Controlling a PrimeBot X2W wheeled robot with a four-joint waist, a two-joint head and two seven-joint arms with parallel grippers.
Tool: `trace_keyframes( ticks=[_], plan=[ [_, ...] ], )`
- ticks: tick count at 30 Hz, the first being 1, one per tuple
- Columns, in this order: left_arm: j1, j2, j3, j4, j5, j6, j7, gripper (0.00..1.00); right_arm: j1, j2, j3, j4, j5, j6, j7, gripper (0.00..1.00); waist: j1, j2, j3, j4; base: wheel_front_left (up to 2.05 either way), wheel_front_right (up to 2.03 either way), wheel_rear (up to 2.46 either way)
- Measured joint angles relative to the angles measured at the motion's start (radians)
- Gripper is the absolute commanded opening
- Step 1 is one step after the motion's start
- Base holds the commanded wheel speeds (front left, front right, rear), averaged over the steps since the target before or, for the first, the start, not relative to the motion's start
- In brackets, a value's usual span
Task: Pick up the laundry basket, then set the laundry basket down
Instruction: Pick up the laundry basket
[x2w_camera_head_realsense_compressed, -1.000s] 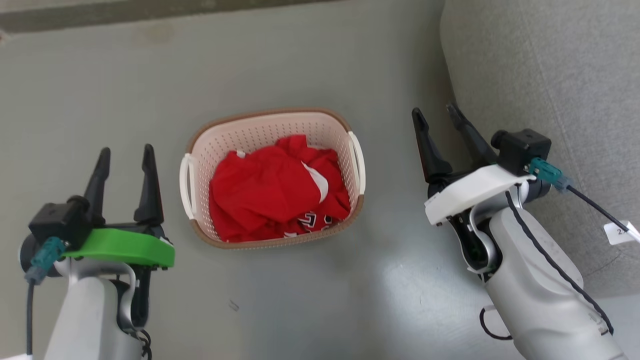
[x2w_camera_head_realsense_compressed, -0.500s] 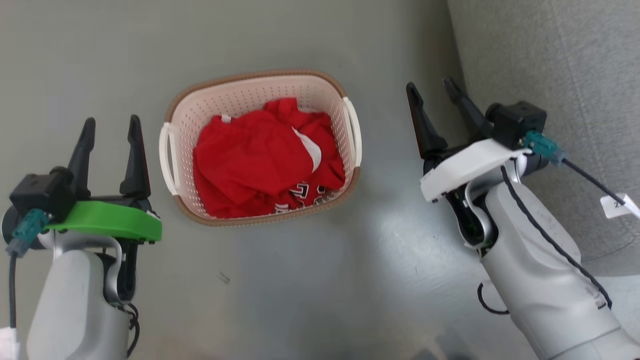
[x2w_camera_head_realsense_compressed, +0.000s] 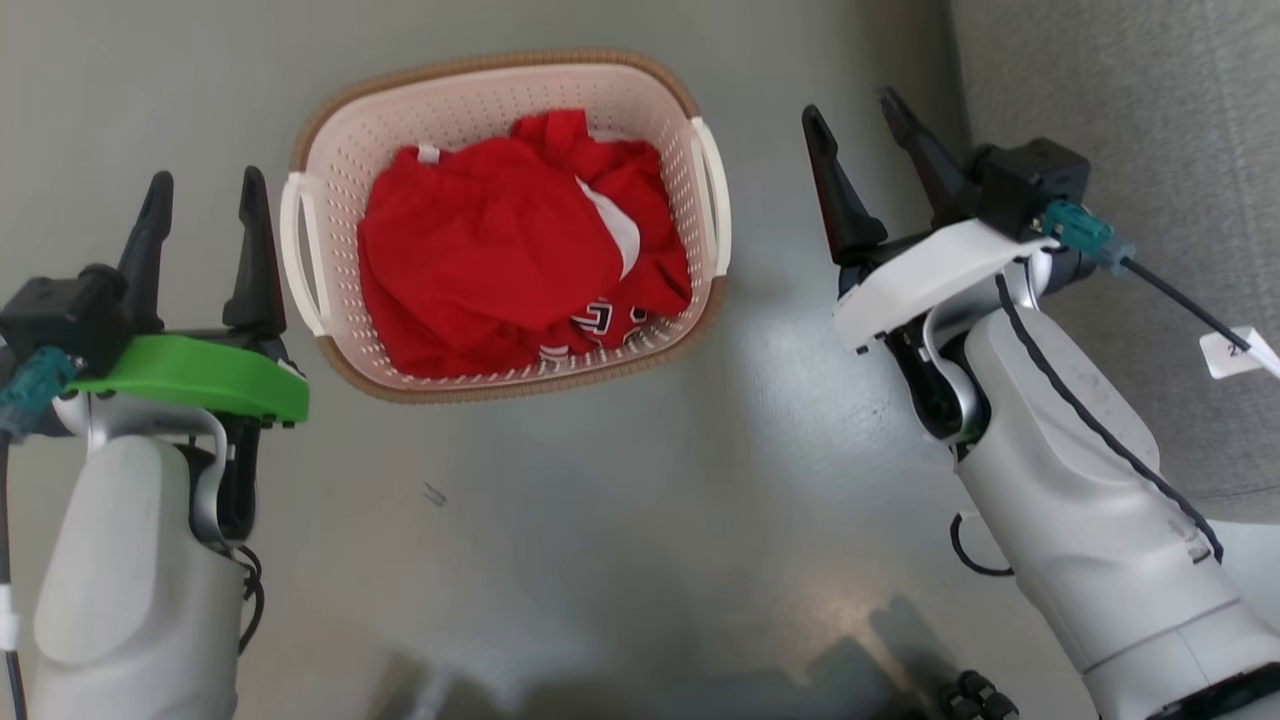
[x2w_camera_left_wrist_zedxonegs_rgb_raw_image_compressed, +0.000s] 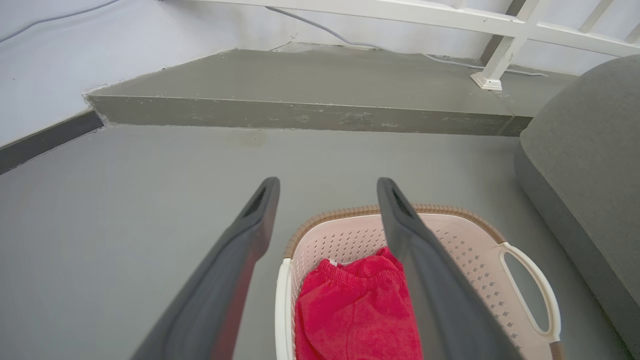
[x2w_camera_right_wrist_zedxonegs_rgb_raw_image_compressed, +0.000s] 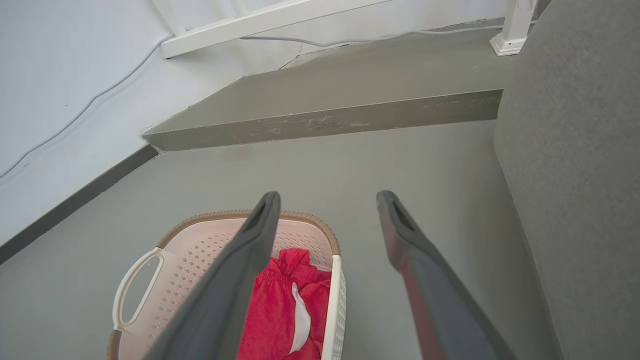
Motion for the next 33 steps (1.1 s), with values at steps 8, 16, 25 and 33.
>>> trace_keyframes(
  ticks=[8,16,25,33],
  plan=[
    [-0.063,0.014,-0.001,0.092,-0.01,-0.005,0.017,1.0,-0.06,0.0,0.028,0.053,0.016,0.0,0.0,1.0,0.0,0.0,0.075,0.004,0.0,0.0,0.0],
    [-0.144,0.016,-0.007,0.186,-0.029,-0.005,0.033,1.0,-0.123,-0.001,0.071,0.13,0.044,0.002,0.0,1.0,0.0,0.0,0.135,0.011,0.0,0.0,0.0],
    [-0.218,0.012,-0.054,0.299,-0.029,-0.006,0.055,1.0,-0.181,-0.002,0.113,0.225,0.097,0.013,0.004,1.0,0.0,0.0,0.182,0.029,0.0,0.0,0.0],
    [-0.284,0.0,-0.079,0.389,-0.037,-0.007,0.067,1.0,-0.247,-0.002,0.141,0.296,0.153,0.018,0.044,1.0,0.0,0.0,0.221,0.046,0.0,0.0,0.0]
  ],
)
